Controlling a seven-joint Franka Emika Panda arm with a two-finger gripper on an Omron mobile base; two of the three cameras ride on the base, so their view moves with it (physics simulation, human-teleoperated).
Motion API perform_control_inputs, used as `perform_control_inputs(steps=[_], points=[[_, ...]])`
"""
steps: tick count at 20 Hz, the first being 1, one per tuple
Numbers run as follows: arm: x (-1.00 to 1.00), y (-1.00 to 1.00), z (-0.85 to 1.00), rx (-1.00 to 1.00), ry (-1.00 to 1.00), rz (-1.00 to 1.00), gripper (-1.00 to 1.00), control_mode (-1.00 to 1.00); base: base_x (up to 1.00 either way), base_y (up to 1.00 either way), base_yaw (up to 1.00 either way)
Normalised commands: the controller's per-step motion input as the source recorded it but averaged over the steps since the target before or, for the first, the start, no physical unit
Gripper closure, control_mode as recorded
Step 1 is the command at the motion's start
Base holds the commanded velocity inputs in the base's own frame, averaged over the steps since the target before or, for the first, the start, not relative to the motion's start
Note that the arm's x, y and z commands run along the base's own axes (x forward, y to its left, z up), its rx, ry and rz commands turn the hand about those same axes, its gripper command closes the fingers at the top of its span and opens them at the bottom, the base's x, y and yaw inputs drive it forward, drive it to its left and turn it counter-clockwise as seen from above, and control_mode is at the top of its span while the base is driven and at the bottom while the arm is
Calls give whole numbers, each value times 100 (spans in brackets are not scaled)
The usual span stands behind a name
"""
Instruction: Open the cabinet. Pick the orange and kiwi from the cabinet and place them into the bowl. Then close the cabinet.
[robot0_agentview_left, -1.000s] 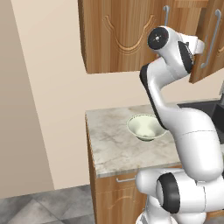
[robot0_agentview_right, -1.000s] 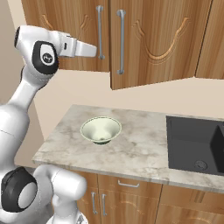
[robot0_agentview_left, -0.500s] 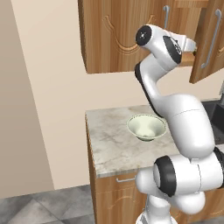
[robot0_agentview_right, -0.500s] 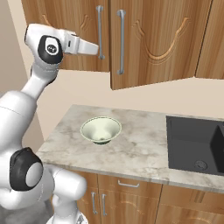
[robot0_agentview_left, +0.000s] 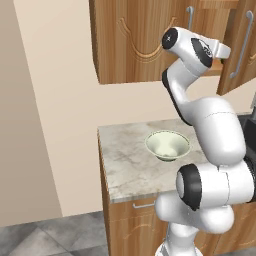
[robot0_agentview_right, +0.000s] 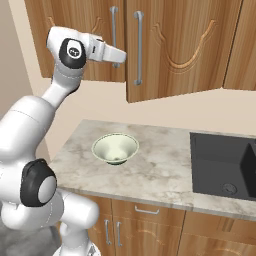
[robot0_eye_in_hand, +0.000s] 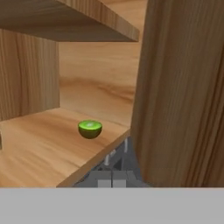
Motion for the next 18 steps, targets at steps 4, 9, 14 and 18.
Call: perform_control_inputs(steps=[4, 9, 14, 18], points=[[7, -48, -1, 0, 0, -9, 100, -100, 0, 0, 0], [2, -51, -1, 0, 0, -9, 100, -100, 0, 0, 0], [-1, -78, 0, 0, 0, -15, 100, -100, 0, 0, 0], [-14, -84, 0, 0, 0, -17, 100, -100, 0, 0, 0]])
